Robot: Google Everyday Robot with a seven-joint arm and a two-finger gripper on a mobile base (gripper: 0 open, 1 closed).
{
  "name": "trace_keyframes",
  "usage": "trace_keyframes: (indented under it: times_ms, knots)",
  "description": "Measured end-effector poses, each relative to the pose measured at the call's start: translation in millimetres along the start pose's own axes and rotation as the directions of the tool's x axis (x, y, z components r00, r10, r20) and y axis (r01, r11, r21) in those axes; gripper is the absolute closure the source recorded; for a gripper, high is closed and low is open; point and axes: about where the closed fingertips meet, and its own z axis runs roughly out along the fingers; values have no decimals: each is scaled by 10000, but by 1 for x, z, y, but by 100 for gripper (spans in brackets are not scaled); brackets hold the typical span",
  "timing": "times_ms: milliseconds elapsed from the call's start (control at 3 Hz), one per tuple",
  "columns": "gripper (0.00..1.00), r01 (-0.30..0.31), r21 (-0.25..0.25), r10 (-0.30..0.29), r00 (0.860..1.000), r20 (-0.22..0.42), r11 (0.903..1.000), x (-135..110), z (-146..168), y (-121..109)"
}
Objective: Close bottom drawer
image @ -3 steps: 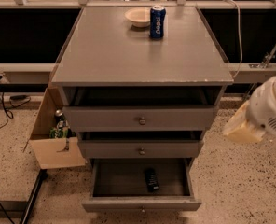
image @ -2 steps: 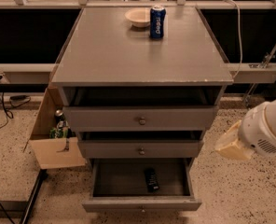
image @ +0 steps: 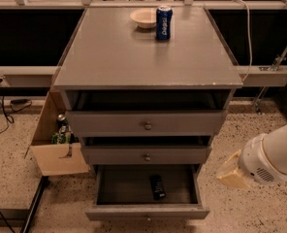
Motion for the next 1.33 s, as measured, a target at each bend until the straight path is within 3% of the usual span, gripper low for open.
trace_keyframes:
  times_ms: [667,1000,1333]
  knots:
    - [100,-1207,-432,1228,9912,486,9917,39,58,15]
    - [100,-1877,-780,1937,9780,779,9791,63,109,25]
    - [100,-2852,-1037,2957,9495,1051,9528,90,173,33]
